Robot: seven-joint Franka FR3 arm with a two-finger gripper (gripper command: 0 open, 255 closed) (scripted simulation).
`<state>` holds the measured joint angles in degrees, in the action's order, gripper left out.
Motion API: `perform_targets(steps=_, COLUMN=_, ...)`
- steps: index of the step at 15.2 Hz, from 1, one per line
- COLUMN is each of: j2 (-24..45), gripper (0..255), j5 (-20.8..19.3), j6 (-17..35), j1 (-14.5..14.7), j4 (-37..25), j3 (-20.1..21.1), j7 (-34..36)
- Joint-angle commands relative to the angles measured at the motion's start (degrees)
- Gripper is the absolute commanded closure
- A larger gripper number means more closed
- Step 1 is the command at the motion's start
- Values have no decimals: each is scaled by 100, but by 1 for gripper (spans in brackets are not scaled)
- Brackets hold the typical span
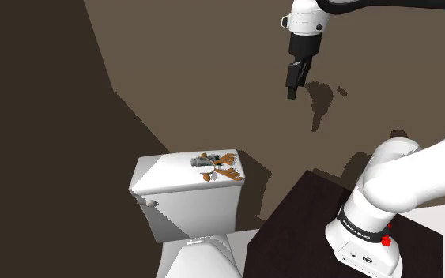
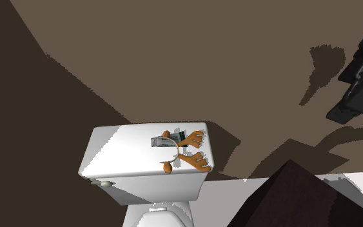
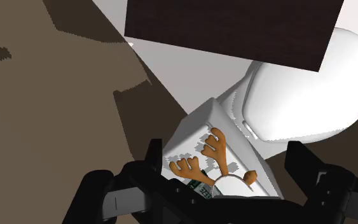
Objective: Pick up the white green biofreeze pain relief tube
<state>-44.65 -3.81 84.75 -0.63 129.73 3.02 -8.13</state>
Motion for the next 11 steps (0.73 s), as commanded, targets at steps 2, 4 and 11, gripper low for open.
perform_targets(steps=2, j2=121, gripper=0, j5=-15, j6=182, j1=23, j4=66, j3=-60, j7=-116)
perform_targets(steps=4, j2=386, gripper=0, j5=-41, j6=542, j1=71, j4=173, j3=-176, j7=-347)
perform_targets(steps=11, j2=1525, gripper=0, j5=-47, j6=1739, j1=245, j4=290, j3=-529, j7=-1157)
